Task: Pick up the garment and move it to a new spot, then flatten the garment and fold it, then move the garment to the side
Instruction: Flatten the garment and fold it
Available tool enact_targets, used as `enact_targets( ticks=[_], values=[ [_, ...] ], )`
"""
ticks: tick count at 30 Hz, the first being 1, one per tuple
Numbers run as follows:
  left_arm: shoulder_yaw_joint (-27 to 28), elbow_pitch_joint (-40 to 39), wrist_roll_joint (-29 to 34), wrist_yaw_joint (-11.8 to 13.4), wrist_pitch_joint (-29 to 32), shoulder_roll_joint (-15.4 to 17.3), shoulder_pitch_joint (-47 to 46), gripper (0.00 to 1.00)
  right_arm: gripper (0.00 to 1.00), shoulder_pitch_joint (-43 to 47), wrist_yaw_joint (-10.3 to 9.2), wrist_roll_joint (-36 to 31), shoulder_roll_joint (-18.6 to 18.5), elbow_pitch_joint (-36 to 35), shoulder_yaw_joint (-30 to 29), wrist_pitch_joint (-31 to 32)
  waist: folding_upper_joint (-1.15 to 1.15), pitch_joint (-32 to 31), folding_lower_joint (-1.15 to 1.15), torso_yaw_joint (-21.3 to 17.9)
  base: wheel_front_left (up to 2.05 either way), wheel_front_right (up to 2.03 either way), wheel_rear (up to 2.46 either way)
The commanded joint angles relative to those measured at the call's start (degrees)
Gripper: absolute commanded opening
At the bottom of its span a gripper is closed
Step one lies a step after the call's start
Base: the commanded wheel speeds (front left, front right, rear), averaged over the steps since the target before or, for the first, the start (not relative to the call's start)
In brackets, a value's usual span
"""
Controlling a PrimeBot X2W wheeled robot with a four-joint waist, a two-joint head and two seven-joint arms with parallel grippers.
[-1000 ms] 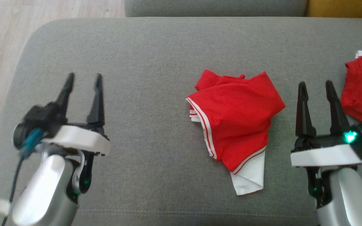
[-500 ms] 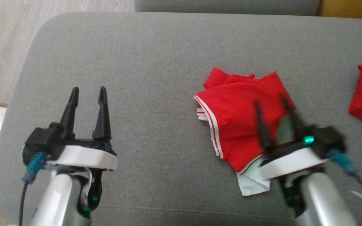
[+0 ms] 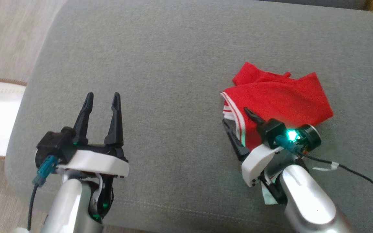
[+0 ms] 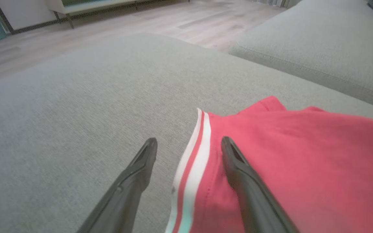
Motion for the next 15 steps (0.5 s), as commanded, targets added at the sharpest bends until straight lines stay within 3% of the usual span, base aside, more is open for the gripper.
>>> enact_targets(
  ticks=[1,8,9,15],
  values=[
    [2.55,-1.65,0.80,-0.47,-0.68,0.10,-3.02,1.00,1.00,-2.07,0.37,-1.19,0.12,-0.15,-0.03,0.16,0.00,0.67,0.00,1.04,0.00,0.00,0.00],
    [3.40,-1.19,1.27,-1.37,-0.69,-0.51,-2.86,1.00,1.00,-3.52,0.37,-5.10,0.12,4.81,-3.17,1.09,0.00,1.56,0.00,2.21,0.00,0.00,0.00],
    [3.50,-1.16,1.33,-1.47,-0.69,-0.55,-2.88,1.00,0.00,-3.59,0.37,-5.45,0.12,5.20,-3.52,1.09,0.00,1.61,0.00,2.25,0.00,0.00,0.00],
    [4.06,-0.91,1.66,-1.65,-0.69,-0.65,-3.01,1.00,0.00,-3.83,0.37,-5.22,0.12,5.78,-5.24,-0.41,0.00,1.33,0.00,1.85,0.00,0.00,0.00]
  ],
)
